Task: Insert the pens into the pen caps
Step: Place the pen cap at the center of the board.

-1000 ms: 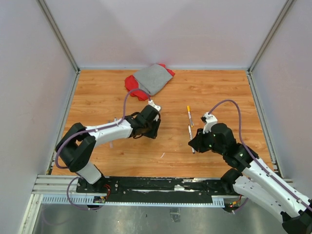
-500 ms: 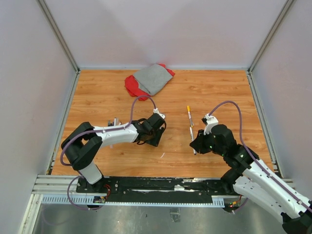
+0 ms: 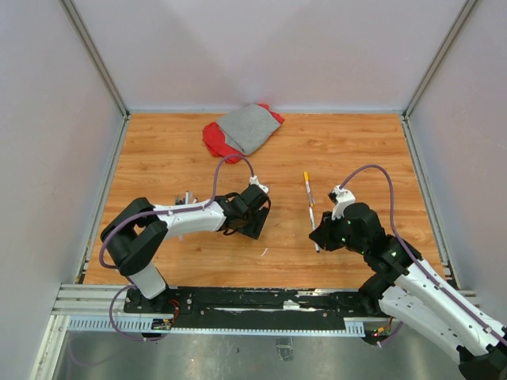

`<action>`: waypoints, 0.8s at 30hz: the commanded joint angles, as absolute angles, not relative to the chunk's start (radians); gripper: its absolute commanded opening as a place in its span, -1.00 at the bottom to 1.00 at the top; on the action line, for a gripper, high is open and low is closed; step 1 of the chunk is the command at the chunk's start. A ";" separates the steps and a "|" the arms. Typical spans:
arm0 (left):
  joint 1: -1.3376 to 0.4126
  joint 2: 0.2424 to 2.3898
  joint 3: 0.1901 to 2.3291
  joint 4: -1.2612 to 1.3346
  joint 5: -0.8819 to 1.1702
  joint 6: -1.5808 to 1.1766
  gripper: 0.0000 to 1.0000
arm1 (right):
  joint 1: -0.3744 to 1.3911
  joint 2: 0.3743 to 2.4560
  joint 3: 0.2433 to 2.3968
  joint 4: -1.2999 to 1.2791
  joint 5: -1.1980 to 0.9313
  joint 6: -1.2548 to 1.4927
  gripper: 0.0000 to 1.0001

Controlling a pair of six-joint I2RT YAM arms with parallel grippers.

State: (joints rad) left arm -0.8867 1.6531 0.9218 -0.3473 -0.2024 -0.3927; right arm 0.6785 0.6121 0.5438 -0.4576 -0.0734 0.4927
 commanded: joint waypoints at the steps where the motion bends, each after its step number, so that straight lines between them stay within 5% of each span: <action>1: -0.893 1.593 0.922 -0.349 -0.254 -0.318 0.35 | 0.664 0.598 0.540 -0.483 -0.046 0.486 -0.97; 24: -0.896 1.405 0.805 -0.204 -0.201 -0.376 0.38 | 0.663 0.572 0.528 -0.498 -0.043 0.490 -0.96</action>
State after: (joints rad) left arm -0.8867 1.4635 0.8330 -0.2623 -0.2108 -0.3912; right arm 0.6785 0.5850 0.5434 -0.4919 -0.0589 0.4927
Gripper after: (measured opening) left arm 0.678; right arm 0.138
